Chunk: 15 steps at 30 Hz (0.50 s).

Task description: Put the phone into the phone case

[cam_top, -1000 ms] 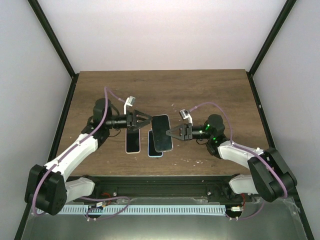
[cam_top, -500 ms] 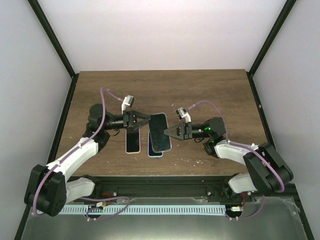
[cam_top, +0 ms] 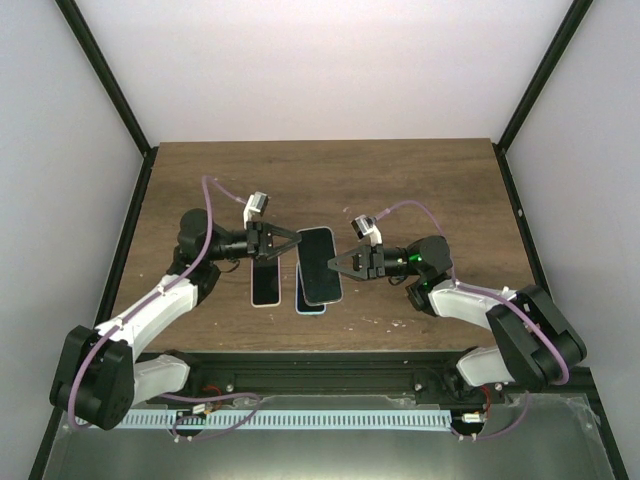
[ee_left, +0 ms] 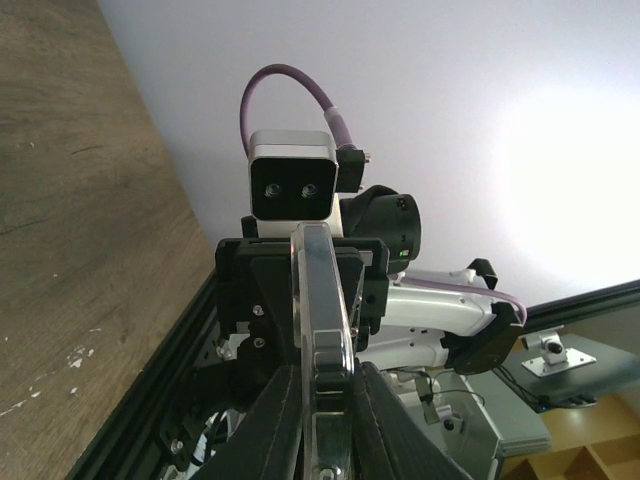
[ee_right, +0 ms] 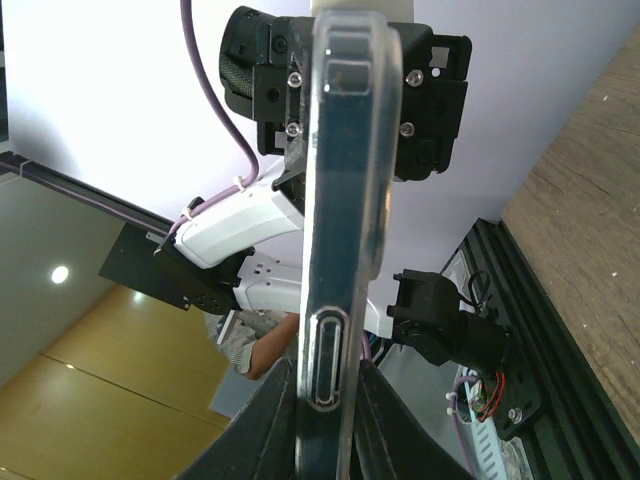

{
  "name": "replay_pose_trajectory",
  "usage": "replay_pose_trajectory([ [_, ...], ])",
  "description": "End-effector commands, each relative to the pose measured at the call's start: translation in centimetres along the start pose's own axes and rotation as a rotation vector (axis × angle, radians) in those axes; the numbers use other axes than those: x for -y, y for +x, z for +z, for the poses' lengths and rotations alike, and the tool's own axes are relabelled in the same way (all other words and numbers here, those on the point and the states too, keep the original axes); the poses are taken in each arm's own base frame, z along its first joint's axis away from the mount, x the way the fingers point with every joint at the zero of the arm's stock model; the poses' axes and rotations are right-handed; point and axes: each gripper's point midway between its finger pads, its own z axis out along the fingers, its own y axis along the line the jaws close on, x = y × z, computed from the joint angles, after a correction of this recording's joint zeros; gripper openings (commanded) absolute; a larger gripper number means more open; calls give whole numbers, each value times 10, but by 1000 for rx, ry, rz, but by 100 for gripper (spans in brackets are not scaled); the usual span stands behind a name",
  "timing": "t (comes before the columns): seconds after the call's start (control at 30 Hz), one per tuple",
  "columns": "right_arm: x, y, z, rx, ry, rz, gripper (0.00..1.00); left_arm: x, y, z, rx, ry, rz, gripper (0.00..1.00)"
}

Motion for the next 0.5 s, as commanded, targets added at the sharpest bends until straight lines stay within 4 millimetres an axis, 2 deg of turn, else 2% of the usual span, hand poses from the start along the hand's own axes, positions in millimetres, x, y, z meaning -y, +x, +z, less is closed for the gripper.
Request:
replay_pose_trajectory([
  [0.0, -13, -7, 4, 24, -33, -75, 14, 5, -2, 1, -10, -9, 39, 2],
  [0.13, -13, -9, 3, 44, -26, -66, 13, 4, -2, 1, -12, -19, 29, 12],
  [0.33, -9, -26, 0, 152, 6, -29, 10, 2, 3, -1, -18, -26, -2, 42],
  [0.47, -3, -38, -3, 237, 24, 4, 10, -4, 11, -3, -25, -24, -25, 50],
])
